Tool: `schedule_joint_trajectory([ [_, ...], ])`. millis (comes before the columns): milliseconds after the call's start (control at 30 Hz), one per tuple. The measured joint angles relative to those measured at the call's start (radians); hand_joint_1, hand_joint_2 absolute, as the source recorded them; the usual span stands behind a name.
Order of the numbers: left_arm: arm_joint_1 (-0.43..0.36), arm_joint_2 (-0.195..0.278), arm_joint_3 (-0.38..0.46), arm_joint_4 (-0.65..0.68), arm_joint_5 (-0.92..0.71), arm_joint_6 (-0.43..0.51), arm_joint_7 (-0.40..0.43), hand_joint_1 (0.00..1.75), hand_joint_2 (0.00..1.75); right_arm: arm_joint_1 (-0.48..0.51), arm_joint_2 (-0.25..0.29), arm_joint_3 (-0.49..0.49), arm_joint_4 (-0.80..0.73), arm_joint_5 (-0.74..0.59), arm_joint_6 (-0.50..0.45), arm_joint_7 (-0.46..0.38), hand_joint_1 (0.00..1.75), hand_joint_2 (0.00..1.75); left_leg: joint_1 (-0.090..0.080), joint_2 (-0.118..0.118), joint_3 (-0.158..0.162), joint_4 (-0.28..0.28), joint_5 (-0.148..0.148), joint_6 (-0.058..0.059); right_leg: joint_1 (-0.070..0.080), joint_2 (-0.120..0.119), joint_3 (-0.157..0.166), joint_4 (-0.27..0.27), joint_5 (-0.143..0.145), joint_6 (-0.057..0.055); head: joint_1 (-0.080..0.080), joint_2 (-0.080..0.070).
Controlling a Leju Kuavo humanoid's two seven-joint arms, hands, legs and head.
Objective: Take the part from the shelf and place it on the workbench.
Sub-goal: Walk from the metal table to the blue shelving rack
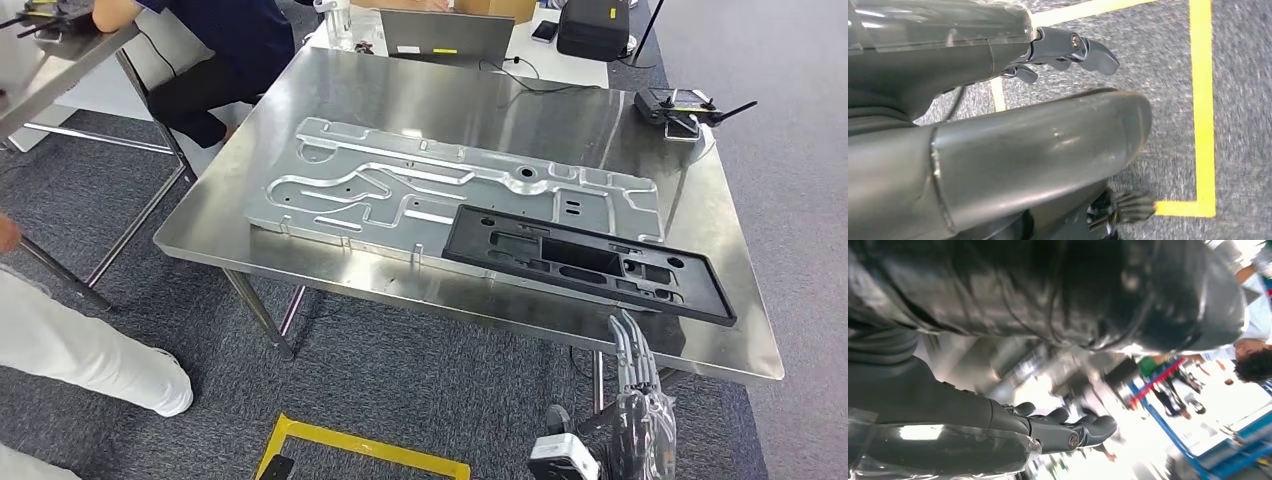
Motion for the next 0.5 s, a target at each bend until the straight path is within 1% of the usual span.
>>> schedule_joint_trajectory([
  [33, 0.0, 0.0, 0.005, 0.0, 0.002, 0.001, -0.001, 0.0, 0.0, 0.018, -0.002, 0.009, 0.005, -0.051, -0.034, -0.007, 0.0, 0.0, -0.001, 0.001, -0.015, 0.001, 0.012, 0.003, 0.0, 0.001, -0.011, 0.063, -0.051, 0.003, 0.0, 0.0],
  [67, 0.0, 0.001, 0.01, 0.0, 0.004, 0.003, -0.003, 0.0, 0.0, 0.037, -0.006, 0.019, 0.013, -0.097, -0.071, -0.012, 0.0, 0.0, -0.002, 0.001, -0.031, 0.003, 0.024, 0.003, 0.0, 0.002, -0.016, 0.121, -0.077, 0.005, 0.0, 0.0],
  [100, 0.001, 0.001, 0.014, 0.0, 0.006, 0.005, -0.005, 0.0, 0.0, 0.056, -0.012, 0.029, 0.022, -0.132, -0.103, -0.014, 0.0, 0.0, -0.004, 0.002, -0.047, 0.005, 0.035, 0.003, 0.0, 0.002, -0.01, 0.16, -0.077, 0.006, 0.0, 0.0],
  [133, 0.001, 0.002, 0.019, 0.0, 0.008, 0.008, -0.008, 0.0, 0.0, 0.075, -0.019, 0.04, 0.03, -0.16, -0.131, -0.016, 0.0, 0.0, -0.005, 0.002, -0.064, 0.01, 0.045, 0.001, 0.0, 0.002, 0.01, 0.17, -0.055, 0.005, 0.0, 0.0],
  [167, 0.002, 0.002, 0.024, 0.0, 0.011, 0.01, -0.009, 0.0, 0.0, 0.09, -0.027, 0.05, 0.037, -0.179, -0.152, -0.016, 0.0, 0.0, -0.006, 0.003, -0.081, 0.015, 0.054, -0.001, 0.001, 0.002, 0.048, 0.143, -0.025, 0.002, 0.0, 0.0],
  [200, 0.001, 0.002, 0.028, 0.0, 0.012, 0.012, -0.01, 0.0, 0.0, 0.101, -0.033, 0.059, 0.043, -0.187, -0.165, -0.017, 0.0, 0.0, -0.006, 0.003, -0.095, 0.021, 0.062, -0.003, 0.002, 0.003, 0.102, 0.084, -0.004, -0.004, 0.0, 0.0],
  [233, 0.001, 0.001, 0.03, 0.0, 0.013, 0.012, -0.011, 0.0, 0.0, 0.108, -0.039, 0.067, 0.046, -0.192, -0.173, -0.018, 0.0, 0.0, -0.008, 0.003, -0.106, 0.027, 0.069, -0.007, 0.006, 0.003, 0.163, 0.004, -0.004, -0.011, 0.0, 0.0],
  [267, 0.001, 0.001, 0.032, 0.0, 0.013, 0.012, -0.012, 0.0, 0.0, 0.112, -0.043, 0.074, 0.048, -0.195, -0.179, -0.018, 0.0, 0.0, -0.009, 0.004, -0.112, 0.031, 0.076, -0.011, 0.009, 0.003, 0.215, -0.07, -0.016, -0.017, -0.001, 0.0],
  [300, 0.0, 0.001, 0.033, 0.0, 0.013, 0.012, -0.013, 0.0, 0.0, 0.114, -0.046, 0.081, 0.05, -0.197, -0.183, -0.017, 0.0, 0.0, -0.01, 0.005, -0.116, 0.033, 0.083, -0.016, 0.013, 0.003, 0.248, -0.122, -0.032, -0.022, -0.001, 0.0],
  [333, 0.0, 0.001, 0.034, 0.0, 0.013, 0.013, -0.013, 0.0, 0.0, 0.115, -0.05, 0.088, 0.052, -0.198, -0.187, -0.016, 0.0, 0.0, -0.01, 0.005, -0.118, 0.032, 0.091, -0.022, 0.016, 0.003, 0.262, -0.151, -0.041, -0.027, -0.001, 0.0],
  [367, 0.0, 0.001, 0.036, 0.0, 0.013, 0.013, -0.013, 0.0, 0.0, 0.116, -0.053, 0.095, 0.053, -0.2, -0.188, -0.014, 0.0, 0.0, -0.009, 0.006, -0.119, 0.03, 0.101, -0.028, 0.016, 0.003, 0.258, -0.157, -0.036, -0.033, -0.001, 0.0],
  [400, 0.001, 0.002, 0.037, 0.0, 0.014, 0.013, -0.013, 0.0, 0.0, 0.118, -0.055, 0.1, 0.055, -0.204, -0.19, -0.01, 0.0, 0.0, -0.008, 0.004, -0.122, 0.032, 0.099, -0.034, 0.015, 0.001, 0.251, -0.159, -0.025, -0.04, -0.001, 0.0],
  [433, 0.002, 0.002, 0.039, 0.0, 0.015, 0.014, -0.013, 0.0, 0.0, 0.121, -0.057, 0.104, 0.057, -0.214, -0.194, 0.0, 0.0, 0.0, -0.007, 0.001, -0.128, 0.043, 0.08, -0.04, 0.012, -0.001, 0.24, -0.162, -0.013, -0.049, -0.001, 0.0],
  [467, 0.003, 0.003, 0.042, 0.0, 0.018, 0.017, -0.014, 0.0, 0.0, 0.127, -0.058, 0.107, 0.058, -0.232, -0.201, 0.012, 0.0, 0.0, -0.006, -0.001, -0.138, 0.07, 0.042, -0.044, 0.009, -0.003, 0.227, -0.165, 0.001, -0.056, -0.001, 0.0],
  [500, 0.004, 0.004, 0.046, 0.0, 0.021, 0.02, -0.015, 0.0, 0.0, 0.142, -0.058, 0.107, 0.059, -0.254, -0.21, 0.024, 0.0, 0.0, -0.004, -0.003, -0.15, 0.113, -0.013, -0.047, 0.008, -0.005, 0.213, -0.165, 0.013, -0.061, -0.002, 0.0],
])
